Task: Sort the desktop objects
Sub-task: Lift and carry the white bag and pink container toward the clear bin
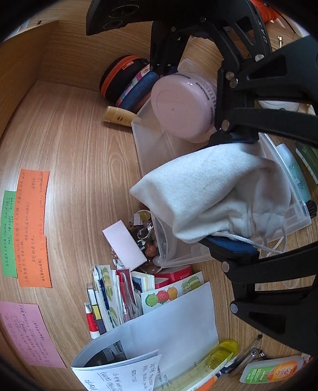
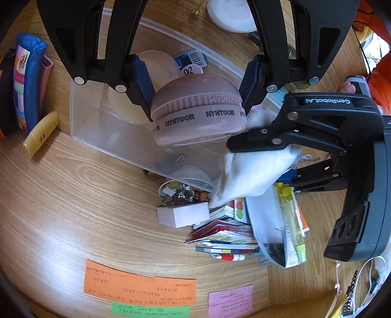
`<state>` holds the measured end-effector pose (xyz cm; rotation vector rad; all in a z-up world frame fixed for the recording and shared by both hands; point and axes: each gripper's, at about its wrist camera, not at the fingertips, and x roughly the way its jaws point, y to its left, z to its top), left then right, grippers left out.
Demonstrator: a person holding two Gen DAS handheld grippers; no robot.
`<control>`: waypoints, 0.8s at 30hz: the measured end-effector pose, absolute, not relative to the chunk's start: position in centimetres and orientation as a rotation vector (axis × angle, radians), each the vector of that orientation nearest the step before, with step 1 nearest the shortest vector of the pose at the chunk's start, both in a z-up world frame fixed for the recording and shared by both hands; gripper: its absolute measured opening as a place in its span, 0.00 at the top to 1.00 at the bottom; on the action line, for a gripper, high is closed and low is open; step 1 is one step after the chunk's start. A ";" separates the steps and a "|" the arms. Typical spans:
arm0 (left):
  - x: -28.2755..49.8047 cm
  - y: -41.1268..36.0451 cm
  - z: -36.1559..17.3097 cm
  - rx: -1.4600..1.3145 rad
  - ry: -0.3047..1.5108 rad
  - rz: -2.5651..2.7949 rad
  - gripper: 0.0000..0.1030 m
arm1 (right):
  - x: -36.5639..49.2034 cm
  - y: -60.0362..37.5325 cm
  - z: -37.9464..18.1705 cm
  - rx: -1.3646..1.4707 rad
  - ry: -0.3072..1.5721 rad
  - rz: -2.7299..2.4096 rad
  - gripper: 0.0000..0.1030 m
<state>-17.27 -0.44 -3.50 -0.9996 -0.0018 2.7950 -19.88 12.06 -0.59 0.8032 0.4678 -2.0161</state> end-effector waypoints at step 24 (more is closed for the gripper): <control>-17.7 -0.3 -4.4 -1.063 0.014 2.765 0.43 | -21.9 11.7 -2.5 0.923 0.446 -1.999 0.43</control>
